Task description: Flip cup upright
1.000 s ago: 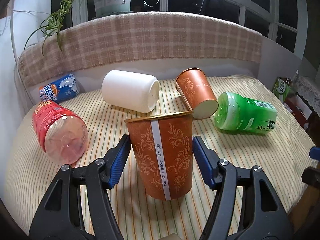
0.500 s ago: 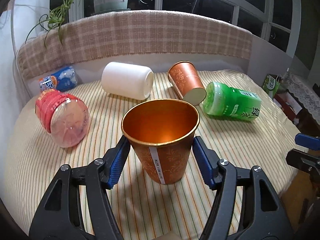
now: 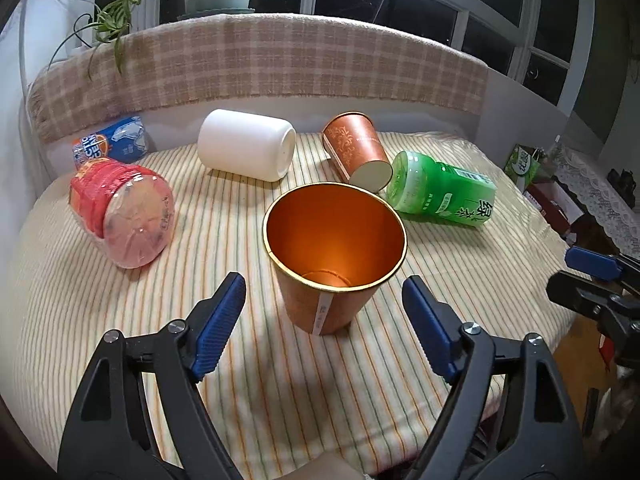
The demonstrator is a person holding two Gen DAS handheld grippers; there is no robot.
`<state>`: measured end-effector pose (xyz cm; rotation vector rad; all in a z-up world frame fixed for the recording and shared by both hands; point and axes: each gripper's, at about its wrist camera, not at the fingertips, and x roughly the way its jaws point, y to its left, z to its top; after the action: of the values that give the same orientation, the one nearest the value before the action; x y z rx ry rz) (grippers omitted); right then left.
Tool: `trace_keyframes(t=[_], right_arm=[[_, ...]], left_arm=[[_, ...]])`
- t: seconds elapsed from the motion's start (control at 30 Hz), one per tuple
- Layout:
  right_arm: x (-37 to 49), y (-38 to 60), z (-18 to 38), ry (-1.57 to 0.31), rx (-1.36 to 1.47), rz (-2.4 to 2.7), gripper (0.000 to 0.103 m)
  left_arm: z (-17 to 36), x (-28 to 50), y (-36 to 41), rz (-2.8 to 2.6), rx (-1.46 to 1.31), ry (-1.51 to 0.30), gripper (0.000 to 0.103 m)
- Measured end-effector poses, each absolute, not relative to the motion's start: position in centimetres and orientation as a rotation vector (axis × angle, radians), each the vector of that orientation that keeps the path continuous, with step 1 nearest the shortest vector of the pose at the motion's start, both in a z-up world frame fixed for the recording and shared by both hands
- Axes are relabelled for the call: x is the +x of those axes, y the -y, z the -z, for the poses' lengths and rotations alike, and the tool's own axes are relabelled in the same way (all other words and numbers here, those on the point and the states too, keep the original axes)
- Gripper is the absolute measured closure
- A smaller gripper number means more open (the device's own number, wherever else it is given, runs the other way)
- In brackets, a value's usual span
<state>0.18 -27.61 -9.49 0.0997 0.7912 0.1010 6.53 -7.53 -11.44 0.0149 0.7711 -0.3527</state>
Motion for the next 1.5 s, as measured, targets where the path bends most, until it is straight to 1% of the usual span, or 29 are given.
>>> trace_keyframes(t=[0.23,0.57,0.63,0.67,0.7,0.77,1.03,1.5], right_arm=[[-0.4,26.6,8.4,-0.735,0.065,-0.100,0.030],[-1.6,24.2,6.3,-0.602,-0.025,-0.096,0.030],[-1.8,23.8,6.0,-0.578,-0.034,-0.097,0.029],[-1.9,23.6,5.9,-0.568,-0.038,-0.096,0.027],[-2.0,23.5,5.8,-0.559,-0.040,-0.096,0.025],[-2.3,23.2,5.6,-0.538,-0.046,-0.089,0.024],[-2.8,23.2,5.3,-0.475,-0.049,-0.047,0.022],[-3.3,24.8,5.0,-0.429,-0.008,0.021,0.019]], left_arm=[[8.7,4.4,5.1,0.295,-0.003,-0.686,0.020],[3.7,0.7,2.2,0.188,-0.018,-0.494,0.020],[2.9,-0.1,1.8,0.165,-0.020,-0.459,0.016],[2.6,-0.4,1.7,0.158,-0.023,-0.442,0.010],[2.4,-0.6,1.6,0.153,-0.027,-0.430,0.007],[1.9,-1.4,1.2,0.134,-0.034,-0.399,0.003],[1.3,-2.7,0.5,0.104,-0.050,-0.381,0.001],[1.1,-3.5,0.4,0.062,-0.013,-0.365,0.001]])
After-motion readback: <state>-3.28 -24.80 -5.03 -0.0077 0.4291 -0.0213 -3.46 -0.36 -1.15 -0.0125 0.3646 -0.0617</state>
